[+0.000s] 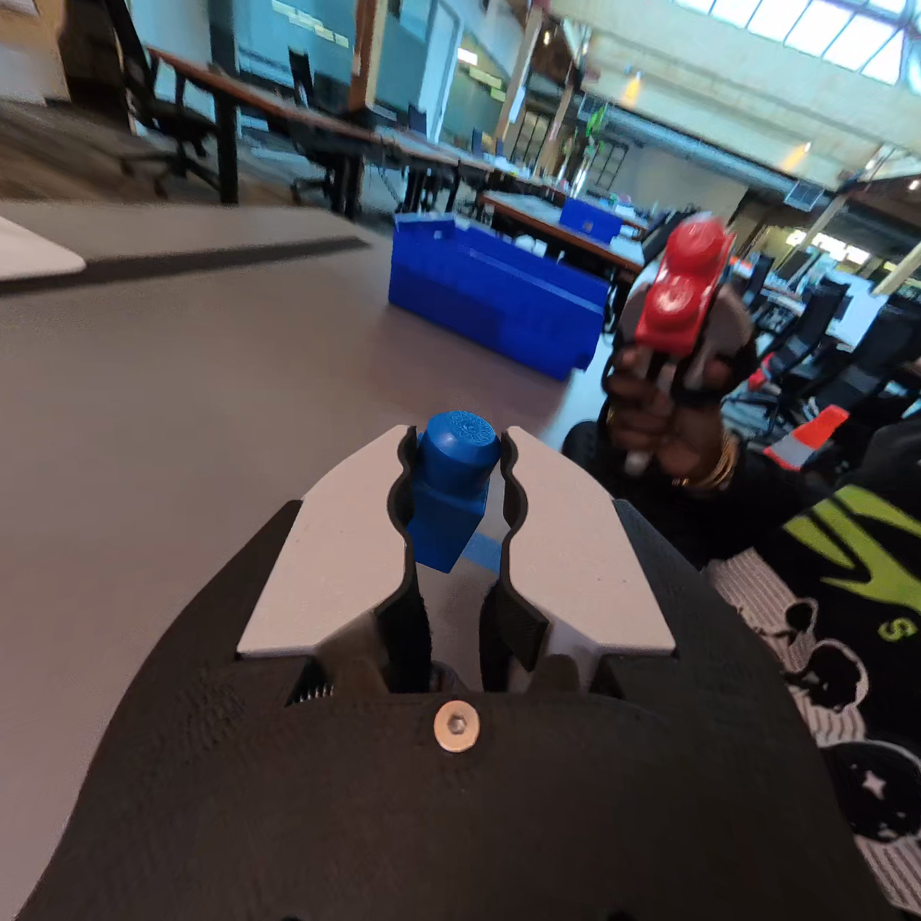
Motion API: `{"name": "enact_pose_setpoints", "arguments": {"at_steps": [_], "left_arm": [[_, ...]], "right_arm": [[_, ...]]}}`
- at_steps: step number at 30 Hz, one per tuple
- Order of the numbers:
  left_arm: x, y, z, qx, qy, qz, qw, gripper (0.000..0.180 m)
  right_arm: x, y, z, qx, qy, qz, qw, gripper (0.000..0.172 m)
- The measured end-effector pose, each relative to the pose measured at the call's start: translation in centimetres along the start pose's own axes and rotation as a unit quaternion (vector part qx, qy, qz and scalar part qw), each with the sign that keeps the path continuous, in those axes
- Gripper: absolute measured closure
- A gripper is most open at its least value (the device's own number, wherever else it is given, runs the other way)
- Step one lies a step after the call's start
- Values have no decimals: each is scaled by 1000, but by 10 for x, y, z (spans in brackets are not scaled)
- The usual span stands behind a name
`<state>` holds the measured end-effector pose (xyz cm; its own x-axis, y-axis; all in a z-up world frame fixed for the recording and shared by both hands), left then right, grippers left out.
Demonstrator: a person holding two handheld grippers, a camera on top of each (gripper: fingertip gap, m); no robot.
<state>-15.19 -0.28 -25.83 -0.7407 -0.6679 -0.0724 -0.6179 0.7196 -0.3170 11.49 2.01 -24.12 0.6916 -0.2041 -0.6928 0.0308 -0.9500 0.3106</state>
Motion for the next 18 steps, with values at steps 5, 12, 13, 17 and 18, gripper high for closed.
{"name": "enact_pose_setpoints", "arguments": {"at_steps": [5, 12, 13, 17, 18], "left_arm": [[-8, 0, 29, -29, 90, 27, 995, 148], [-8, 6, 41, -35, 124, 36, 991, 148], [-9, 6, 40, -33, 123, 39, 991, 148], [-8, 8, 41, -27, 134, 40, 990, 148], [-7, 9, 42, -26, 141, 41, 989, 148]], "right_arm": [[0, -1, 0, 2, 0, 3, 1000, 137], [0, -1, 0, 1, 0, 4, 1000, 137], [0, -1, 0, 0, 0, 5, 1000, 137], [0, -2, 0, -2, -1, 6, 1000, 137], [0, -2, 0, -2, -2, 6, 1000, 137]]}}
Point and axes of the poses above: each gripper's, where its closed fingertips meet, x back along the fingers, z out of its underside, y = z × x across the jaws, the point moved 7 cm from there along x, back along the fingers, and after that the axes turned 11 degrees about -y, right-handed, at the moved point
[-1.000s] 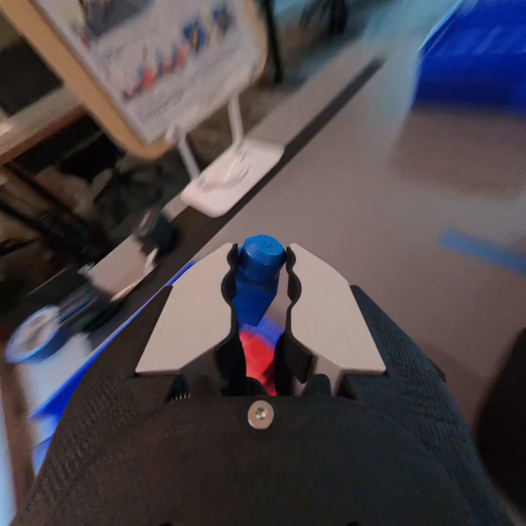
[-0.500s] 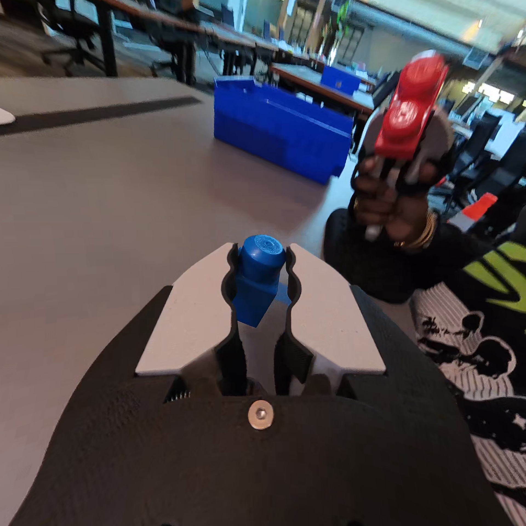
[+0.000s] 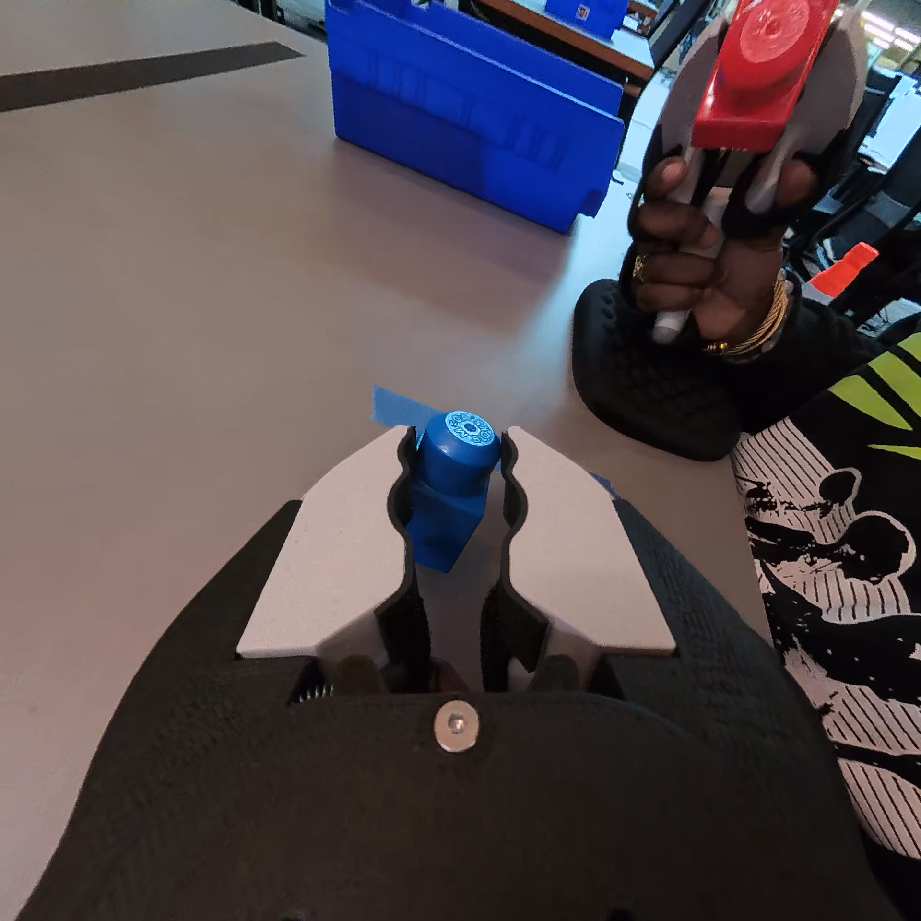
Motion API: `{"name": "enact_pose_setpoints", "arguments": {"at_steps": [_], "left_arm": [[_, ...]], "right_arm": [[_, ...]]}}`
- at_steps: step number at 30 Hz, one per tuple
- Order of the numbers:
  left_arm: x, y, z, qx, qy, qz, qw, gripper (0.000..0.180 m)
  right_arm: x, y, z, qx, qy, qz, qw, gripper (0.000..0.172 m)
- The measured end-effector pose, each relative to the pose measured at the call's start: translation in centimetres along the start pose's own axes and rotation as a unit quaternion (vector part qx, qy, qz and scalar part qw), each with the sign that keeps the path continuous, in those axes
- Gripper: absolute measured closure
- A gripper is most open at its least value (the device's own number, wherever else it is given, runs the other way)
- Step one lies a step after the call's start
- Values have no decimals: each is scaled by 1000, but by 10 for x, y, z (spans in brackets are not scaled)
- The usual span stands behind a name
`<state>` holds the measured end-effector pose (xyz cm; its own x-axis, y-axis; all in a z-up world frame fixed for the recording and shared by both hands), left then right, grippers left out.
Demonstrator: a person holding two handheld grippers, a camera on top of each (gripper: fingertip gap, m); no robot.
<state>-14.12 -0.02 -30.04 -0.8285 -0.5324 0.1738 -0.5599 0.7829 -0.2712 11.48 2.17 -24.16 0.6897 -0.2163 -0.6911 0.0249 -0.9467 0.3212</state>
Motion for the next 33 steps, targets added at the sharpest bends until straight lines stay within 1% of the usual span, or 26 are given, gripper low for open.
{"name": "enact_pose_setpoints", "arguments": {"at_steps": [6, 10, 14, 15, 17, 18, 21, 23, 25, 28, 33], "left_arm": [[0, 2, 4, 3, 31, 2, 999, 148], [2, 3, 4, 11, 31, 5, 999, 148], [5, 3, 4, 0, 35, 4, 999, 133], [6, 2, 5, -7, 45, 1, 999, 126], [8, 0, 4, -31, 87, -5, 996, 118], [10, -2, 2, -54, 119, -14, 991, 113], [11, -4, -7, -123, 223, -56, 965, 116], [7, -6, -13, -140, 292, -74, 943, 120], [1, -7, -16, -145, 345, -81, 924, 123], [-10, -8, -18, -149, 401, -66, 901, 125], [-19, -4, -11, -131, 463, -41, 876, 131]], "right_arm": [[0, 0, 0, -1, -2, 1, 1000, 137], [0, 0, 0, -1, -4, 2, 1000, 138], [0, 0, 0, -2, -3, 2, 1000, 137], [-1, 0, 0, -2, -3, 2, 1000, 137], [-1, 0, 0, -2, -2, 2, 1000, 137], [-1, 0, 0, -3, -1, 1, 1000, 138], [-1, 0, 1, -4, 1, 0, 1000, 138], [-2, 0, 1, -4, 2, 0, 1000, 137], [-2, 0, 1, -4, 3, 0, 1000, 137], [-2, 0, 2, -3, 5, -1, 1000, 137], [-1, 0, 1, -5, 1, -1, 1000, 138]]}}
Point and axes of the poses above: each gripper's, where its closed fingertips meet, x back along the fingers, z out of its underside, y = z × x across the jaws, the point moved 7 cm from there along x, back along the fingers, and after that the axes turned 11 degrees about -y, right-handed, at the moved point
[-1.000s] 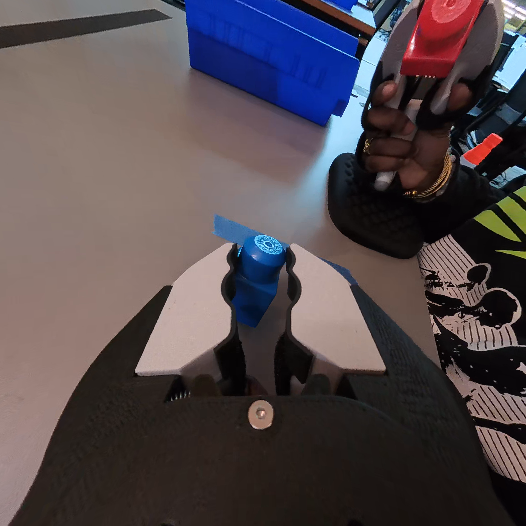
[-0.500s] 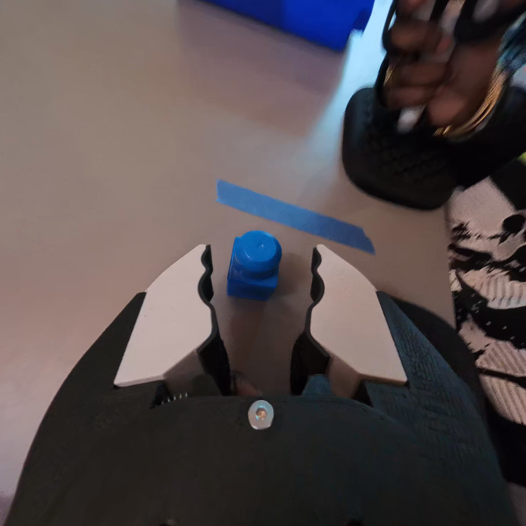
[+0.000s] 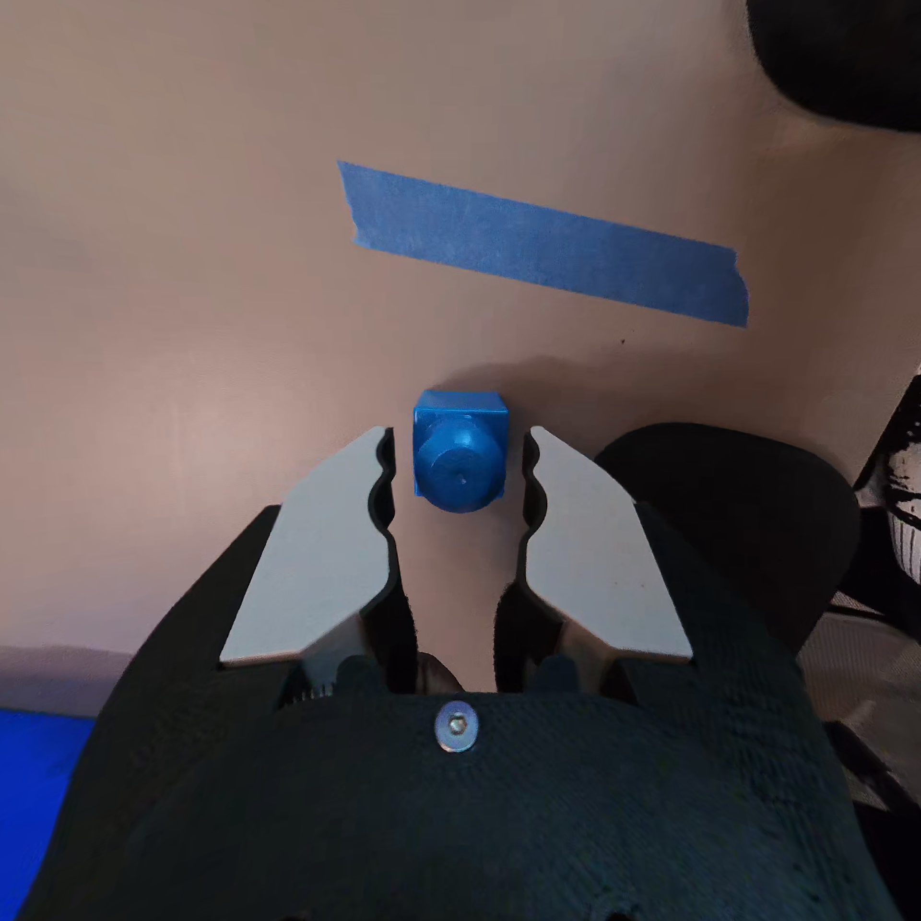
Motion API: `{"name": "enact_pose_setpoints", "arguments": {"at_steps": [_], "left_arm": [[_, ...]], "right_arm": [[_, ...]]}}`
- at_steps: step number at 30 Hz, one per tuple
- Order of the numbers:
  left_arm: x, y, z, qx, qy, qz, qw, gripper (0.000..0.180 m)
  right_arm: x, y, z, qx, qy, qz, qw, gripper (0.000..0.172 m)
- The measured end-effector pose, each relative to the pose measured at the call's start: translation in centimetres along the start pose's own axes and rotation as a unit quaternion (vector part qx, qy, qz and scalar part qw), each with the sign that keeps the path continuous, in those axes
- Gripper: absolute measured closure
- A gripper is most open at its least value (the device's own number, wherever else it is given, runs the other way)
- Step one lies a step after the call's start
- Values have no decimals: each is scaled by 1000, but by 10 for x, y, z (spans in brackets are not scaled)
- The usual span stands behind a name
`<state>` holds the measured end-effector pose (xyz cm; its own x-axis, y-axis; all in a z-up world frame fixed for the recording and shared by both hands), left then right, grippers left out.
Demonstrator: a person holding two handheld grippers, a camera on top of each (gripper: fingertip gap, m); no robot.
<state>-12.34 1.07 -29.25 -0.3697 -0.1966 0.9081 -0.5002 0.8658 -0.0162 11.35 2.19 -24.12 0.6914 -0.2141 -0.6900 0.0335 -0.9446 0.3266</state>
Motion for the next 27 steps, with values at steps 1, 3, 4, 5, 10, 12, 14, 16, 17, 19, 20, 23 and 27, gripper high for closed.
{"name": "enact_pose_setpoints", "arguments": {"at_steps": [1, 3, 4, 5, 10, 12, 14, 16, 17, 19, 20, 23, 27], "left_arm": [[-2, 0, 1, 2, 5, 7, 1000, 139], [-3, 0, 1, 2, -8, 20, 1000, 144], [-1, 0, 1, 4, -21, 21, 1000, 144], [3, 0, 0, 8, -46, 18, 999, 144], [46, -5, -24, 37, -360, 14, 932, 144], [67, -16, -33, 52, -500, 38, 863, 144], [81, -30, -37, 42, -607, 63, 791, 144], [87, -43, -39, 28, -669, 96, 736, 144], [86, -47, -39, 26, -684, 108, 721, 144], [80, -53, -41, 22, -691, 128, 711, 144], [75, -55, -41, 20, -689, 132, 712, 144], [66, -58, -42, 17, -682, 140, 718, 144], [66, -61, -43, 4, -673, 145, 725, 144]], "right_arm": [[0, 0, 0, -1, 0, 0, 1000, 137], [0, 0, 0, -2, 0, -1, 1000, 137], [0, 0, 0, -3, 0, -1, 1000, 138], [0, 0, 0, -4, 1, -2, 1000, 137], [-1, 1, 1, -5, 7, -9, 1000, 137], [-3, 3, 3, -3, 15, -17, 1000, 138], [-7, 5, 5, 0, 40, -29, 999, 138], [-11, 10, 9, 5, 76, -47, 996, 138], [-14, 12, 12, 5, 98, -56, 994, 138], [-18, 15, 17, -5, 142, -72, 987, 138], [-20, 16, 19, -9, 155, -80, 985, 138], [-23, 17, 21, -6, 182, -92, 979, 137], [-24, 19, 23, -5, 210, -107, 972, 137]]}}
Point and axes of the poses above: each gripper's, where its closed fingertips meet, x back along the fingers, z out of its underside, y = z × x across the jaws, the point moved 7 cm from there along x, back along the fingers, and after that the axes turned 11 degrees about -y, right-handed, at the moved point
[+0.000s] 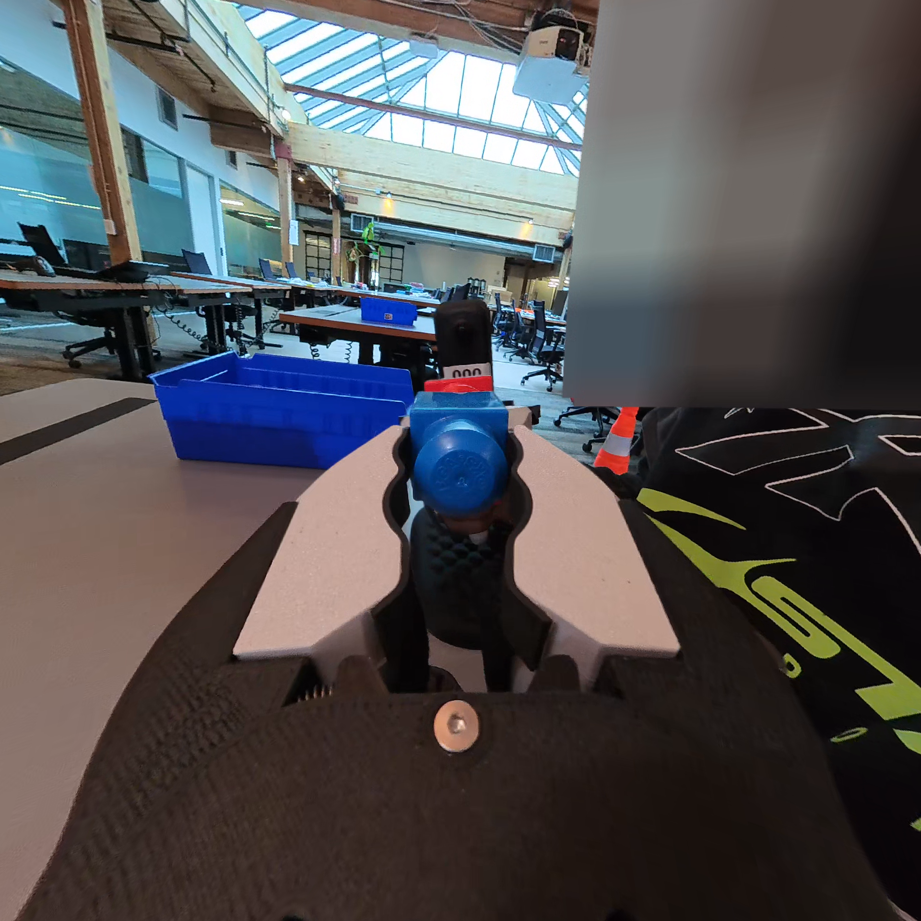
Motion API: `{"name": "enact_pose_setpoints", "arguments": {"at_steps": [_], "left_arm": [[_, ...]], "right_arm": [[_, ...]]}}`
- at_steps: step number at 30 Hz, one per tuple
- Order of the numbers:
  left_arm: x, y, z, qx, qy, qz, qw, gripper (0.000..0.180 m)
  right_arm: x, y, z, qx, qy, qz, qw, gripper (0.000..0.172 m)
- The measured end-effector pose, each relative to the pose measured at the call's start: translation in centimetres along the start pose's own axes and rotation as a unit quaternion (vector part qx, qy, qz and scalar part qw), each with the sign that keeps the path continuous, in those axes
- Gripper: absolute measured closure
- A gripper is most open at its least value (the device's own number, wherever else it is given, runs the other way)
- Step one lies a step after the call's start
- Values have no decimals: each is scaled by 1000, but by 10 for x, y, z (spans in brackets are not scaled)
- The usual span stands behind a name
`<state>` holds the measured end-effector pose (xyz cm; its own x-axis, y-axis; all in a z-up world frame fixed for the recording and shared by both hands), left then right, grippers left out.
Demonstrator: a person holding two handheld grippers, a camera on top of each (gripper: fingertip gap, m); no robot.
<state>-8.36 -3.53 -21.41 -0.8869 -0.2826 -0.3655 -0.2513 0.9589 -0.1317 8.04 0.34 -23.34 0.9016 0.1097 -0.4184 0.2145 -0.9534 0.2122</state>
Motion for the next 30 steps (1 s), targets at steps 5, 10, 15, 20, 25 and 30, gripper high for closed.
{"name": "enact_pose_setpoints", "arguments": {"at_steps": [5, 10, 15, 20, 25, 30], "left_arm": [[-2, -3, 4, 0, 7, 12, 1000, 144], [-3, -4, 9, 5, 15, 23, 1000, 144], [-3, -4, 11, 11, 23, 27, 999, 144], [-2, -2, 17, 3, 80, 8, 997, 144], [-3, -4, 19, 14, 121, 5, 993, 144], [-1, -3, 22, 35, 136, 3, 990, 144]], "right_arm": [[-3, 1, 4, 8, 25, -14, 1000, 138], [-4, 2, 7, 5, 37, -23, 999, 137], [-3, 2, 10, 3, 60, -31, 998, 138], [-1, -1, 15, 16, 122, -17, 992, 138], [-3, 0, 19, 30, 167, -20, 985, 138], [-3, 1, 21, 50, 190, -20, 980, 138]]}}
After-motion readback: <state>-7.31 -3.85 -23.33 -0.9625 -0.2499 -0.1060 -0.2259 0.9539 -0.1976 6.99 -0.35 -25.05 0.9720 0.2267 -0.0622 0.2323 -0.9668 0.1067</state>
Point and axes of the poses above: each gripper's, where its closed fingertips meet, x back along the fingers, z out of its underside, y = z × x across the jaws, the point moved 7 cm from there along x, back along the fingers, and after that the axes turned 11 degrees about -y, right-handed, at the moved point
